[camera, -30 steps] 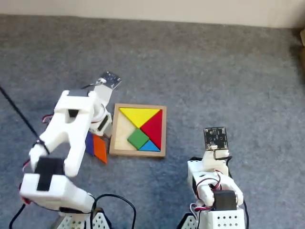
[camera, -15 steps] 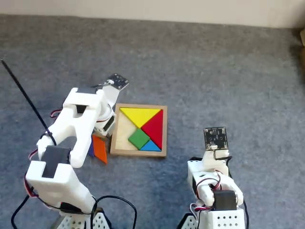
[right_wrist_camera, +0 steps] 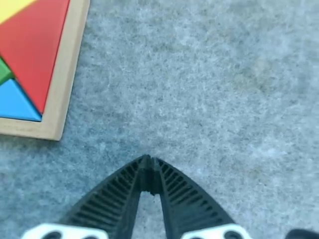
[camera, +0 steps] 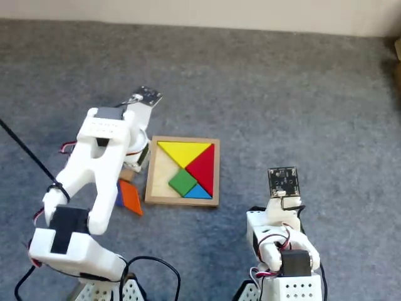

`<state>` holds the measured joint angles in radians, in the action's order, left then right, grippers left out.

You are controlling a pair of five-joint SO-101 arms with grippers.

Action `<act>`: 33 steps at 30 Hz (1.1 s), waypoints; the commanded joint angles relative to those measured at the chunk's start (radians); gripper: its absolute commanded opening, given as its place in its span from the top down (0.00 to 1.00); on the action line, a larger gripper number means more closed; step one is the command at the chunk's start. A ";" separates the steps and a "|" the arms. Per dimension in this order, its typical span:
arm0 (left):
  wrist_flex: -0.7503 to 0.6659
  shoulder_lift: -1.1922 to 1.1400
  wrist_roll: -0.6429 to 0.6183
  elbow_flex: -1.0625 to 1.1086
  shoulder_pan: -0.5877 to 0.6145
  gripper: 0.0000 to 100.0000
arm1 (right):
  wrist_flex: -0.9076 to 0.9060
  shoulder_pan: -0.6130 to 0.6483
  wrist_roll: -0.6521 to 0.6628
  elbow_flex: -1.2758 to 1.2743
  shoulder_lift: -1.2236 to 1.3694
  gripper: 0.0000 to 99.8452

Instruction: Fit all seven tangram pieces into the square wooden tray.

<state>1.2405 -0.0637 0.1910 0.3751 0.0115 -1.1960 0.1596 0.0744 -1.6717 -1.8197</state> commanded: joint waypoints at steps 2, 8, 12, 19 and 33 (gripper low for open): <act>0.017 0.082 -0.049 -0.047 -0.042 0.96 | -0.002 -0.015 -0.005 -0.110 -0.005 0.99; 0.069 0.101 0.115 -0.047 0.015 0.79 | -0.002 -0.015 -0.005 -0.110 -0.005 0.99; 0.060 0.099 0.270 -0.044 0.097 0.76 | -0.002 -0.015 -0.005 -0.110 -0.005 0.99; -0.026 0.028 0.362 -0.039 0.166 0.80 | -0.002 -0.015 -0.005 -0.110 -0.005 0.99; 0.037 -0.300 0.295 -0.209 0.105 0.88 | -0.002 -0.015 -0.005 -0.110 -0.005 0.99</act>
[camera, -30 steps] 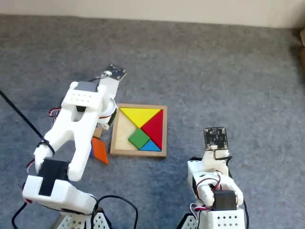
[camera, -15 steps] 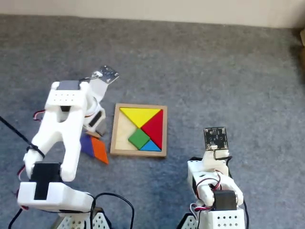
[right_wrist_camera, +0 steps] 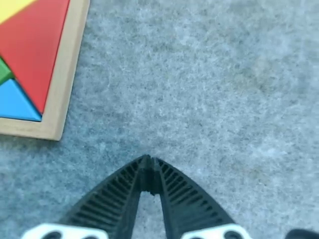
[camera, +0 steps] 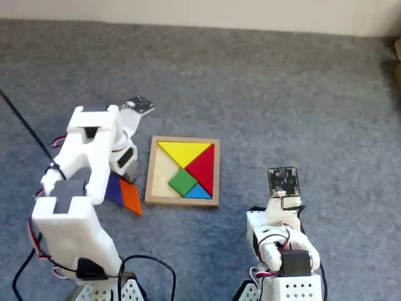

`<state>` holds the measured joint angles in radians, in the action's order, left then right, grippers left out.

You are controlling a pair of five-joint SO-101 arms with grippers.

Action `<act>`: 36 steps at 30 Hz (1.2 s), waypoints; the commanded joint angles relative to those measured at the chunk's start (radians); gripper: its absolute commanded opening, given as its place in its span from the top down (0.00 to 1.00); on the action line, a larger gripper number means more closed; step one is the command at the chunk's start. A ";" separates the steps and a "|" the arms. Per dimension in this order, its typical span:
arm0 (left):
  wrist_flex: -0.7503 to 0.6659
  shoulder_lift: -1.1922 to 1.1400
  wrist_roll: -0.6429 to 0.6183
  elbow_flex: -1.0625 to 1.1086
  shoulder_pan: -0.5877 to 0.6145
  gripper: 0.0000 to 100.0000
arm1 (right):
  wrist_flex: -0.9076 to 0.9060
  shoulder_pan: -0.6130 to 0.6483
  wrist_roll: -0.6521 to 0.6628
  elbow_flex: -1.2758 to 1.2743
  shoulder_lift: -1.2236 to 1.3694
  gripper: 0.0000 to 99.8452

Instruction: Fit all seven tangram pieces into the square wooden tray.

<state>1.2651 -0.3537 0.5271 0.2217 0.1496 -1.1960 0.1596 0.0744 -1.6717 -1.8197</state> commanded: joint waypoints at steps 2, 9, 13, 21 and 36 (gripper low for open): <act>0.012 -0.010 -0.052 -0.056 -0.044 0.90 | -0.002 -0.015 -0.005 -0.110 -0.005 0.99; 0.017 -0.004 -0.118 -0.061 -0.094 0.98 | -0.002 -0.015 -0.005 -0.110 -0.005 0.99; 0.064 0.076 -0.187 -0.059 -0.134 0.99 | -0.002 -0.015 -0.005 -0.110 -0.005 0.99; 0.086 0.328 -0.430 -0.050 -0.202 0.99 | -0.002 -0.015 -0.005 -0.110 -0.005 0.99; -0.018 0.369 -1.115 0.053 -0.300 0.99 | -0.002 -0.015 -0.005 -0.110 -0.005 0.99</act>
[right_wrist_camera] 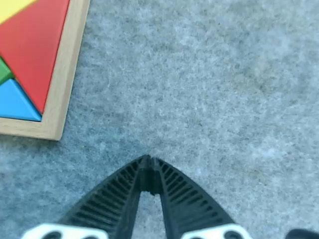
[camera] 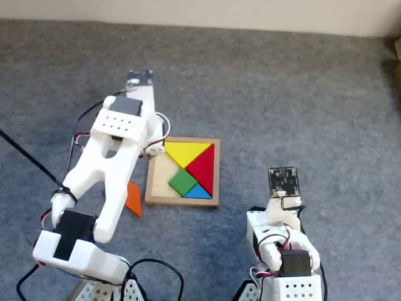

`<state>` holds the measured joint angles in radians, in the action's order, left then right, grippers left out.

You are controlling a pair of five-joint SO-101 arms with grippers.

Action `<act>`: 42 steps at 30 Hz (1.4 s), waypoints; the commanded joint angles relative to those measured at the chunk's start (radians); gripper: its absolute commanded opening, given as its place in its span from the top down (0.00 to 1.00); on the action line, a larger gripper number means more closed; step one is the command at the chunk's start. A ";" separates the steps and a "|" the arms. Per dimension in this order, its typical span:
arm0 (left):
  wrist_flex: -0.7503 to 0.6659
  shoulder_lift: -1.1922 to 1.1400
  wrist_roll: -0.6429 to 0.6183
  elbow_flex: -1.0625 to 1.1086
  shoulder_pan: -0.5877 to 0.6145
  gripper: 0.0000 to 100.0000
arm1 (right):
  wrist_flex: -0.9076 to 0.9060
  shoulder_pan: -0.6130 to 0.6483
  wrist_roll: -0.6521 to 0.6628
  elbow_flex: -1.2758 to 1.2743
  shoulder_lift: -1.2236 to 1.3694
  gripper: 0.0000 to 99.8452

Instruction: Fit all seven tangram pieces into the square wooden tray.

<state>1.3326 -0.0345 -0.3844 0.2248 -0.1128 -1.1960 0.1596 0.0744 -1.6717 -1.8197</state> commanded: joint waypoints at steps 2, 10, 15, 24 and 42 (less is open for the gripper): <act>-0.146 0.050 -0.295 0.116 -0.058 0.99 | -0.002 -0.015 -0.005 -0.110 -0.005 0.99; -0.519 0.050 -0.368 0.325 -0.096 0.99 | -0.004 -0.016 -0.005 -0.110 -0.005 0.99; -0.572 0.051 -0.368 0.352 -0.104 0.98 | -0.004 -0.016 -0.005 -0.110 -0.005 0.99; -0.572 0.051 -0.443 0.357 -0.136 0.76 | -0.004 -0.016 -0.005 -0.110 -0.005 0.99; -0.413 0.171 -0.440 0.360 -0.054 0.89 | -0.001 -0.042 -0.005 -0.110 -0.005 0.99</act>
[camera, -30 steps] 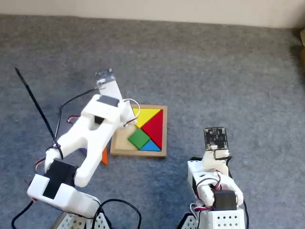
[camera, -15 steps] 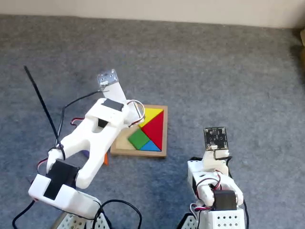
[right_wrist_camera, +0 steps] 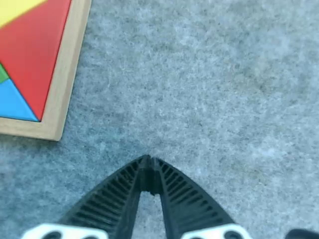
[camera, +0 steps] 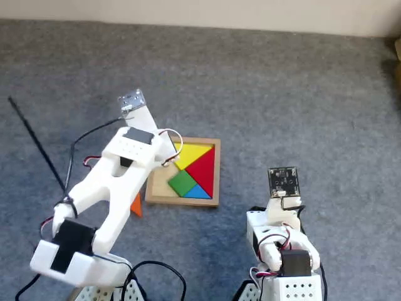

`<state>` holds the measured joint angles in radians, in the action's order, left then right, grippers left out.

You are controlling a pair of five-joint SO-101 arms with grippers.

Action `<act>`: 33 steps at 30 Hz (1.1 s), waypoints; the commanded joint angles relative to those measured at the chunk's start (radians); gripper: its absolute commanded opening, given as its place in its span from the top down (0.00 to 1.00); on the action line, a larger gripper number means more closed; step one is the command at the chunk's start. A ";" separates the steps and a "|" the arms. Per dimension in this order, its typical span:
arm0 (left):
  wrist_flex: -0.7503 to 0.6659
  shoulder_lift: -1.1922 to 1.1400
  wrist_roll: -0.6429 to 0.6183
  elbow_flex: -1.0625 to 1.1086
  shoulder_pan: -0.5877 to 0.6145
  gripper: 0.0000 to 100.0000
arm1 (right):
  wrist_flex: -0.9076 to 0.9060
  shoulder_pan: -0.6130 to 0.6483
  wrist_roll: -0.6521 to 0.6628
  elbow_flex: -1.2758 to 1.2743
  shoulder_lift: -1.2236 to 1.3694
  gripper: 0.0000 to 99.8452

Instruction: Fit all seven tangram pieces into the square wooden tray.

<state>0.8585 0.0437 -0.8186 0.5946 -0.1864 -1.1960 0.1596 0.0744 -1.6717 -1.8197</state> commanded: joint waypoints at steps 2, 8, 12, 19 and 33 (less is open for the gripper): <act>0.095 0.124 -0.008 -0.010 0.018 0.86 | 0.002 -0.061 -0.005 -0.110 -0.005 0.99; 0.140 0.150 -0.008 -0.008 0.021 0.75 | 0.002 -0.064 -0.005 -0.110 -0.005 0.99; 0.155 0.150 -0.003 -0.008 0.051 0.76 | 0.002 -0.064 -0.005 -0.110 -0.005 0.99; 0.147 0.148 0.000 -0.008 0.122 0.77 | 0.002 -0.064 -0.003 -0.110 -0.005 0.99; -0.249 0.031 0.084 0.125 0.093 0.77 | 0.002 -0.062 -0.003 -0.110 -0.005 0.99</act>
<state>0.6989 0.0959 -0.7695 0.7234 -0.0836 -1.1960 0.1089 0.0744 -1.6717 -1.8197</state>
